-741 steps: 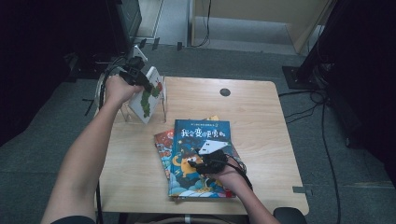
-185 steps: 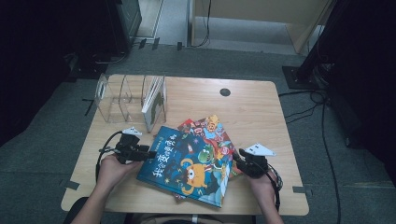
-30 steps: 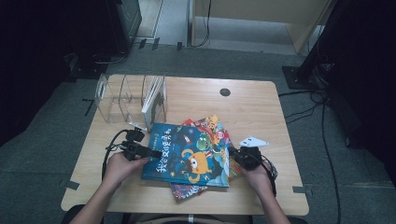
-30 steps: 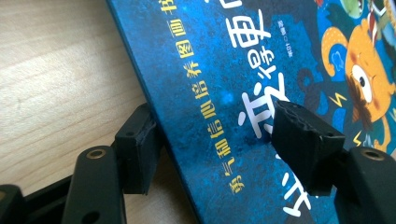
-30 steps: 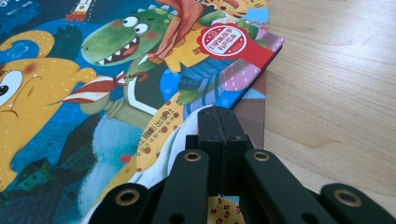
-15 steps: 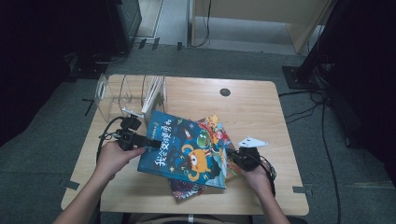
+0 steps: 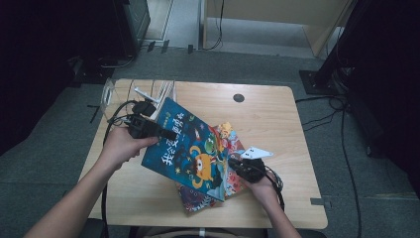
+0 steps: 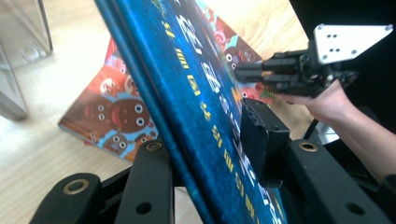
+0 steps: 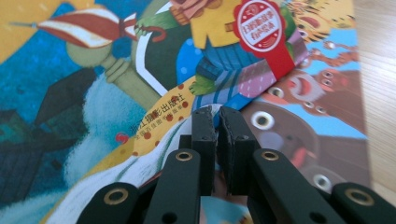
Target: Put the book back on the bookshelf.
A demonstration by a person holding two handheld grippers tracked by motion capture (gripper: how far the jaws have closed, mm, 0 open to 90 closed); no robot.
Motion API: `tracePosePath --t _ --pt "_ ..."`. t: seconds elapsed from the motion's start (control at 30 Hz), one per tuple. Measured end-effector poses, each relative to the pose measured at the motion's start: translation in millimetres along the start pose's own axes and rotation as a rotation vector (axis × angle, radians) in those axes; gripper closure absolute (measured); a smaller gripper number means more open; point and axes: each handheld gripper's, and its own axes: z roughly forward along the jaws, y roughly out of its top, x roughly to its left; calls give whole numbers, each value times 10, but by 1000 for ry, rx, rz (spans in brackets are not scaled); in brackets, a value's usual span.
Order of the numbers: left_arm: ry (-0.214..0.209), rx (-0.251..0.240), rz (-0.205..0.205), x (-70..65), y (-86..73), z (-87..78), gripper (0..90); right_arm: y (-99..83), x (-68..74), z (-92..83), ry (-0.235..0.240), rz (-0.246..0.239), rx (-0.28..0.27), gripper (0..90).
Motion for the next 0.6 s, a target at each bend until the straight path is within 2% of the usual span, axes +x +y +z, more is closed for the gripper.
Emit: tracePosePath --t 0.07,0.17,0.33,0.47,0.53,0.6 --pt "-10 17 -2 -44 76 -41 667 9 29 24 0 -13 -3 839" --pt "11 56 7 -92 168 -73 685 21 64 54 9 -22 -6 822" --pt "8 96 -2 -147 325 -94 719 40 115 90 2 -55 -10 800" --pt "-6 166 -37 -145 467 -90 757 47 125 105 -1 -77 -12 773" --pt "-11 202 -49 -141 541 -95 771 50 131 110 -7 -90 -12 717" --pt "-9 232 -57 -141 613 -113 786 49 129 113 5 -104 -12 658"
